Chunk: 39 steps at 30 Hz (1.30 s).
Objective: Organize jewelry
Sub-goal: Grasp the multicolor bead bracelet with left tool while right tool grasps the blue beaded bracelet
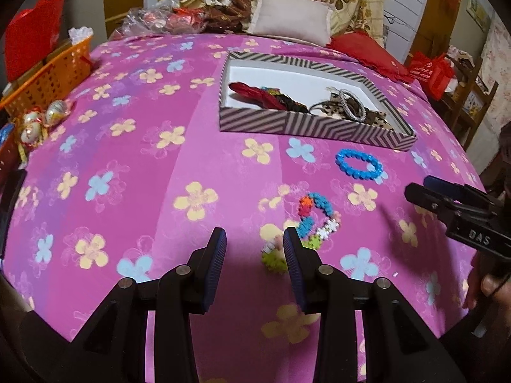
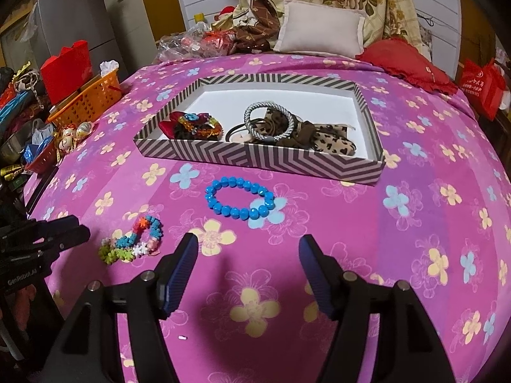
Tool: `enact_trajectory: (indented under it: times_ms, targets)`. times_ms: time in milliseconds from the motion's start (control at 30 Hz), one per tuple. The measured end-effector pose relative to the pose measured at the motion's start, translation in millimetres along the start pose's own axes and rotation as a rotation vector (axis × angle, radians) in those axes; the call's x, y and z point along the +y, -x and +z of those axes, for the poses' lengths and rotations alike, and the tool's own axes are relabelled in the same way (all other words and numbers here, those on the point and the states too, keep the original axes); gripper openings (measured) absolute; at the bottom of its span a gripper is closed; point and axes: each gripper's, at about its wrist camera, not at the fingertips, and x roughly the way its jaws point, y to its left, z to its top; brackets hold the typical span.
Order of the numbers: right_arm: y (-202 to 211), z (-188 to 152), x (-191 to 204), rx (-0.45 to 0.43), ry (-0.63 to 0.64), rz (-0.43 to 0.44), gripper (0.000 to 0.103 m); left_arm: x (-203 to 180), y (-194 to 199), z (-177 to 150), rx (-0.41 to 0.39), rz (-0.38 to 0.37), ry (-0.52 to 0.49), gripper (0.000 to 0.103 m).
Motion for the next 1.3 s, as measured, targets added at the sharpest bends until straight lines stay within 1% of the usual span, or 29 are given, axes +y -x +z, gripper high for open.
enact_trajectory:
  times_ms: [133, 200, 333, 567, 700, 800, 867, 933, 1067, 1167, 1233, 1300]
  targets:
    - [-0.6, 0.8, -0.5, -0.003, 0.002, 0.004, 0.069, -1.8, -3.6, -6.5, 0.044, -0.068, -0.009, 0.015]
    - [-2.0, 1.3, -0.7, -0.006, 0.008, 0.01, 0.069, -2.7, -6.1, -10.3, 0.068, -0.088, -0.016, 0.015]
    - [-11.6, 5.0, -2.2, 0.007, 0.024, 0.001, 0.069, -6.7, -8.7, -12.4, 0.066, -0.071, -0.043, 0.015]
    - [-24.3, 19.9, -3.7, 0.001, 0.051, -0.017, 0.069, -6.4, -17.0, -7.0, 0.075, -0.076, -0.031, 0.015]
    - [-39.4, 29.7, -6.7, 0.018, 0.074, -0.03, 0.069, -8.6, -24.1, -5.7, 0.089, -0.07, -0.04, 0.015]
    - [-51.0, 35.6, -5.3, 0.034, 0.109, -0.041, 0.069, -10.9, -28.6, -6.3, 0.099, -0.072, -0.05, 0.015]
    - [-57.9, 38.3, -3.6, 0.036, 0.137, -0.066, 0.068, -12.2, -31.2, -6.0, 0.099, -0.067, -0.057, 0.014]
    - [-65.3, 39.8, -4.5, 0.056, 0.15, -0.07, 0.058, -12.6, -32.7, -3.9, 0.099, -0.061, -0.062, 0.015]
    - [-78.2, 40.7, -4.4, 0.083, 0.179, -0.067, 0.052, -12.1, -36.2, 0.8, 0.097, -0.065, -0.062, 0.015]
    - [-80.3, 42.5, -3.7, 0.061, 0.184, -0.051, 0.042, -15.2, -39.5, 4.6, 0.095, -0.059, -0.075, 0.015]
    - [-79.6, 41.8, -0.4, 0.046, 0.196, -0.044, 0.023, -17.1, -42.3, 7.4, 0.094, -0.06, -0.079, 0.018]
    - [-78.5, 39.5, 3.0, 0.041, 0.207, -0.045, 0.015, -19.1, -43.5, 8.3, 0.084, -0.06, -0.087, 0.018]
